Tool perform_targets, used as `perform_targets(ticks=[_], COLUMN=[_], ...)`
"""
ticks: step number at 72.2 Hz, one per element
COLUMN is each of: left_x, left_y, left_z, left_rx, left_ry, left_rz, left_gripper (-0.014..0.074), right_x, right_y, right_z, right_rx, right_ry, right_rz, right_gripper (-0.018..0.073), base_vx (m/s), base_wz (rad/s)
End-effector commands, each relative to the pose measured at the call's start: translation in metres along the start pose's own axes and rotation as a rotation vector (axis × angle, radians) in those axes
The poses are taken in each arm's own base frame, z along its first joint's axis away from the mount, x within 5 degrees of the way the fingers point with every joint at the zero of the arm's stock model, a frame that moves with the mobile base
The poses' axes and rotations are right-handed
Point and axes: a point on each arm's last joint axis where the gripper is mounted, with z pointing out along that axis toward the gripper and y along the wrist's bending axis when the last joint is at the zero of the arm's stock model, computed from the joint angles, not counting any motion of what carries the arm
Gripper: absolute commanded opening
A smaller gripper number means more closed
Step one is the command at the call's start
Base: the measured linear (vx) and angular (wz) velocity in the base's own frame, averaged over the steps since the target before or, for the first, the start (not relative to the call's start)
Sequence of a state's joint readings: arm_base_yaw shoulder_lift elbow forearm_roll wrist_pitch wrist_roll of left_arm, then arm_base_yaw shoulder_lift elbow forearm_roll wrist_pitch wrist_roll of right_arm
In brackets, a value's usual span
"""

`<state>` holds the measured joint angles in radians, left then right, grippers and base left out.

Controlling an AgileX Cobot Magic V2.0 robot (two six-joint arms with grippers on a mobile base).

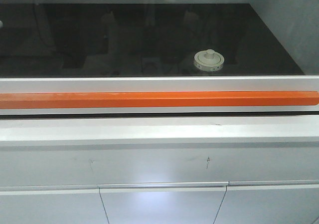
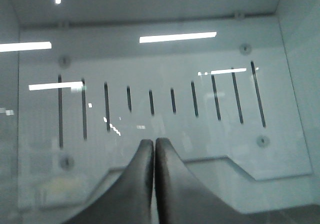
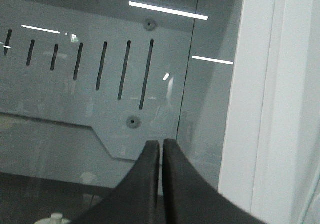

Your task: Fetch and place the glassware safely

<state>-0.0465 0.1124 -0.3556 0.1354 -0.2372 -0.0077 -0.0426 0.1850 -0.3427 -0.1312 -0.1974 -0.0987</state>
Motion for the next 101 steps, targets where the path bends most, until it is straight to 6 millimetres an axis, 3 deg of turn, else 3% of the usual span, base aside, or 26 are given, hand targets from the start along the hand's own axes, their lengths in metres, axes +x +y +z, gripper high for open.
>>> perform_targets(ticks=[1,8,16,26,36,51,63,73,82,89,101], left_x=[-0.032,-0.041,-0.037,-0.016,0.01,0.056,0.085,0.103,0.122,0.132,0.135], left_y=[0.003,0.004,0.004,0.002,0.003,-0.001,-0.004,-0.007,-0.01,-0.011,-0.011], left_z=[0.023,0.047,0.07,0.09,0.099,0.104,0.099,0.087,0.07,0.057,0.041], left_rx=[0.012,0.022,0.03,0.043,0.026,0.009,0.01,-0.003,-0.009,-0.017,-0.029], left_ry=[-0.08,-0.058,-0.014,0.091,0.27,0.627,0.782,0.758,0.695,0.608,0.427], left_rz=[0.044,0.068,0.064,0.056,-0.014,-0.118,-0.151,-0.18,-0.175,-0.173,-0.158], left_gripper=[-0.0001,-0.0001,-0.0001,-0.0001,-0.0001,-0.0001,-0.0001,-0.0001,-0.0001,-0.0001,-0.0001], right_x=[-0.031,-0.037,-0.032,-0.01,0.011,0.038,0.065,0.095,0.111,0.114,0.125], right_y=[-0.007,-0.009,-0.008,-0.003,0.001,0.004,0.011,0.02,0.033,0.043,0.048], right_z=[0.024,0.051,0.076,0.101,0.11,0.104,0.083,0.06,0.04,0.033,0.034], right_rx=[0.009,0.0,-0.013,-0.035,-0.049,-0.034,-0.027,-0.036,-0.148,-0.255,-0.283], right_ry=[-0.073,-0.033,-0.001,0.054,0.188,0.478,0.537,0.52,0.413,0.332,0.375], right_rz=[-0.013,-0.011,-0.011,-0.002,0.084,0.224,0.287,0.307,0.196,0.13,0.14], right_gripper=[0.0,0.0,0.0,0.0,0.0,0.0,0.0,0.0,0.0,0.0,0.0], base_vx=[0.0,0.0,0.0,0.0,0.0,0.0,0.0,0.0,0.0,0.0,0.0], base_wz=[0.0,0.0,0.0,0.0,0.0,0.0,0.0,0.0,0.0,0.0,0.0])
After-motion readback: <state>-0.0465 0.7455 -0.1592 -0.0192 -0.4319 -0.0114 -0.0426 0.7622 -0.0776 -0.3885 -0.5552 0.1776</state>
